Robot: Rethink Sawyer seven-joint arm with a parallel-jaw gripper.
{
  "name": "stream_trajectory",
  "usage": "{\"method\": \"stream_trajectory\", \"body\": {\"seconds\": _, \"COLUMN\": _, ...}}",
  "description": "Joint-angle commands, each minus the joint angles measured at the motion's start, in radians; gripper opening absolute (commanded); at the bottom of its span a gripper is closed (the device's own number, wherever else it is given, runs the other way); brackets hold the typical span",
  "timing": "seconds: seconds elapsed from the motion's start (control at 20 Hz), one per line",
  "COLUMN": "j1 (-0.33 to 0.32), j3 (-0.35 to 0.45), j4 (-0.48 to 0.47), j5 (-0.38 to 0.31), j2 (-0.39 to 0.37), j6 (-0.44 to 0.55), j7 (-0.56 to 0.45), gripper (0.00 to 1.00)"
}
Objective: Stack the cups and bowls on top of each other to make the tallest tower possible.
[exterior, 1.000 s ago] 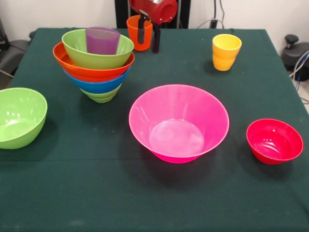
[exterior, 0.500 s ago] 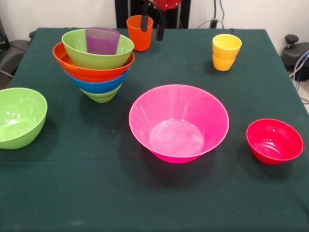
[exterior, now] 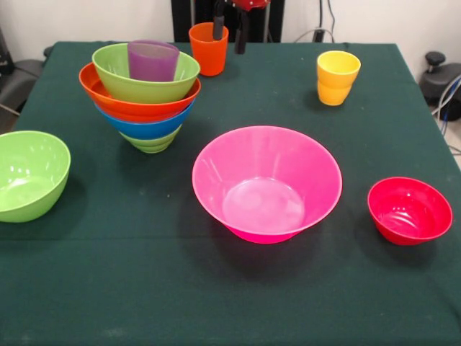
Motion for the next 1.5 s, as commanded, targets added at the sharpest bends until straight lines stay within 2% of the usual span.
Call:
{"method": "stream_trajectory", "body": {"seconds": 0.05, "j1": 0.058, "j3": -0.039, "j4": 0.070, "j5": 0.047, "j2": 0.146, "j6": -0.130, "j7": 0.192, "gripper": 1.00}}
{"method": "stream_trajectory", "body": {"seconds": 0.2, "j1": 0.090, "j3": -0.082, "j4": 0.078, "j5": 0.095, "j2": 0.177, "j6": -0.169, "j7": 0.231, "gripper": 1.00}}
{"method": "stream_trajectory", "body": {"seconds": 0.6, "j1": 0.063, "j3": -0.092, "j4": 0.112, "j5": 0.163, "j2": 0.226, "j6": -0.250, "j7": 0.185, "gripper": 1.00}}
{"method": "stream_trajectory", "body": {"seconds": 0.85, "j1": 0.070, "j3": -0.113, "j4": 0.178, "j5": 0.188, "j2": 0.136, "j6": -0.201, "j7": 0.165, "gripper": 1.00}}
{"method": "stream_trajectory", "body": {"seconds": 0.9, "j1": 0.084, "j3": -0.140, "j4": 0.177, "j5": 0.184, "j2": 0.120, "j6": -0.173, "j7": 0.151, "gripper": 1.00}}
{"method": "stream_trajectory", "body": {"seconds": 1.15, "j1": 0.062, "j3": -0.140, "j4": 0.233, "j5": 0.208, "j2": 0.075, "j6": -0.157, "j7": 0.149, "gripper": 1.00}}
{"method": "stream_trajectory", "body": {"seconds": 1.5, "j1": 0.136, "j3": -0.187, "j4": 0.309, "j5": 0.277, "j2": 0.011, "j6": -0.140, "j7": 0.195, "gripper": 1.00}}
